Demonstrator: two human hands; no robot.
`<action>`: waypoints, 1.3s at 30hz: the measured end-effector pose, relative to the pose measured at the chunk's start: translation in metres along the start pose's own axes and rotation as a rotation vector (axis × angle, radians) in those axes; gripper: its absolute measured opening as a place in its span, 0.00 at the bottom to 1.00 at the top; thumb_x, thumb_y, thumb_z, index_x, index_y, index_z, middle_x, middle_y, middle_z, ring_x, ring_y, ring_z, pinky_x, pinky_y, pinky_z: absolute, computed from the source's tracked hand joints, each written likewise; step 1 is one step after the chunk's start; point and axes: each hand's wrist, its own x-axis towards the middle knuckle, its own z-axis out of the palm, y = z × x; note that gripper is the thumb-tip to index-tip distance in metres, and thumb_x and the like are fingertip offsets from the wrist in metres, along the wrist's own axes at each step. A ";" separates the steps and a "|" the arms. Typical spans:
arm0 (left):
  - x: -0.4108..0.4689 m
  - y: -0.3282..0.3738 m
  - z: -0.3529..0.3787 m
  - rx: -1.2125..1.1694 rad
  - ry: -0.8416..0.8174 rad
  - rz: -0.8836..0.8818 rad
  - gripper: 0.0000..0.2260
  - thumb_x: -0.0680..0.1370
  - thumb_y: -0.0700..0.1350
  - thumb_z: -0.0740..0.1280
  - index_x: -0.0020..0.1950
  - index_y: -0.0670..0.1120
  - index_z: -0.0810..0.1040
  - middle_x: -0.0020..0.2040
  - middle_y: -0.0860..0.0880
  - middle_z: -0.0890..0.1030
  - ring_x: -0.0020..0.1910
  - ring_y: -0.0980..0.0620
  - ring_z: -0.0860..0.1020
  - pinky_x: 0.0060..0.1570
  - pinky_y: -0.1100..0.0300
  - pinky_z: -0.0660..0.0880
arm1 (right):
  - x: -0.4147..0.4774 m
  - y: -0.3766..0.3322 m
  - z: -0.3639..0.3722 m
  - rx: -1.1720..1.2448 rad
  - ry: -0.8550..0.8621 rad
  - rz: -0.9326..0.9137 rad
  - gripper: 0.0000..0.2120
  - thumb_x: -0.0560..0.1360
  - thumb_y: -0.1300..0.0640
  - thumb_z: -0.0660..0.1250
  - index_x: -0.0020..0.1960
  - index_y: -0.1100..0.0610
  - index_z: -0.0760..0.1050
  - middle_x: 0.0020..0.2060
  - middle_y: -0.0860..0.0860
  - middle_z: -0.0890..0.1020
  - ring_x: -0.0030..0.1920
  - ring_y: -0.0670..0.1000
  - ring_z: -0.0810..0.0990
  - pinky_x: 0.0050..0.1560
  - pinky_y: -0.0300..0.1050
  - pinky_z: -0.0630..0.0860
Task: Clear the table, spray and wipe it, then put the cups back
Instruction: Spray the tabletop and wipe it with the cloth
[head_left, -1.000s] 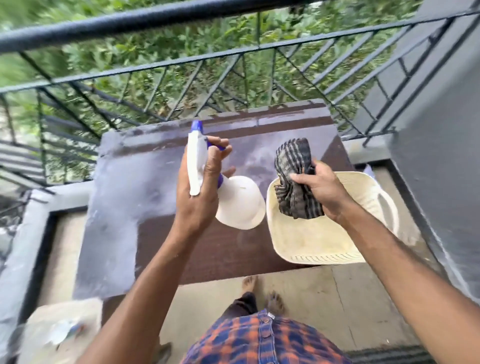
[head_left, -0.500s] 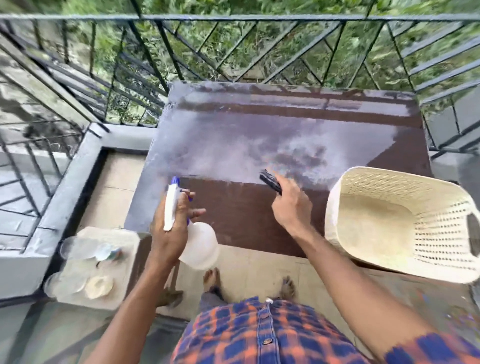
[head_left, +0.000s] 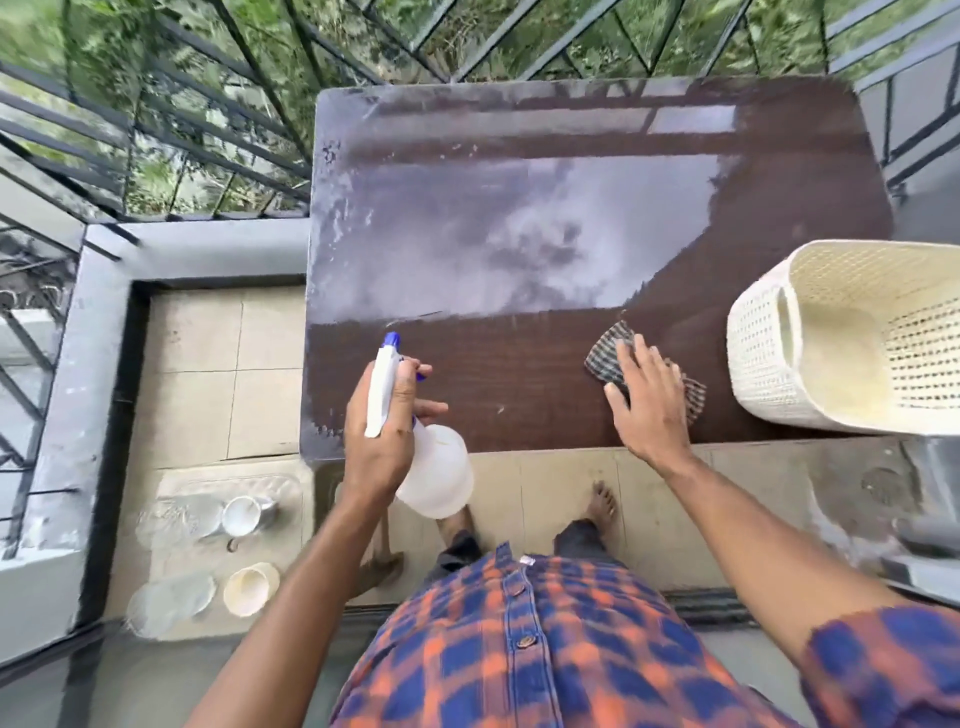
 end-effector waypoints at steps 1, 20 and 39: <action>0.001 -0.002 -0.009 0.006 -0.011 -0.009 0.14 0.85 0.51 0.59 0.57 0.42 0.76 0.55 0.44 0.82 0.38 0.45 0.86 0.39 0.59 0.78 | -0.001 -0.008 0.006 -0.025 0.035 0.050 0.28 0.81 0.49 0.57 0.80 0.52 0.59 0.80 0.56 0.61 0.78 0.60 0.60 0.77 0.63 0.54; -0.032 -0.086 -0.137 0.087 0.271 -0.254 0.15 0.84 0.50 0.63 0.48 0.42 0.83 0.44 0.49 0.85 0.29 0.45 0.76 0.28 0.71 0.70 | -0.043 -0.179 0.073 0.010 -0.095 -0.313 0.28 0.83 0.58 0.58 0.81 0.53 0.56 0.80 0.53 0.59 0.79 0.57 0.59 0.79 0.55 0.54; -0.016 -0.094 -0.162 0.018 0.350 -0.286 0.17 0.84 0.53 0.63 0.48 0.40 0.81 0.45 0.46 0.85 0.23 0.53 0.73 0.28 0.68 0.71 | -0.048 -0.289 0.105 0.025 -0.231 -0.637 0.26 0.84 0.53 0.54 0.81 0.53 0.56 0.80 0.52 0.59 0.79 0.56 0.59 0.79 0.59 0.49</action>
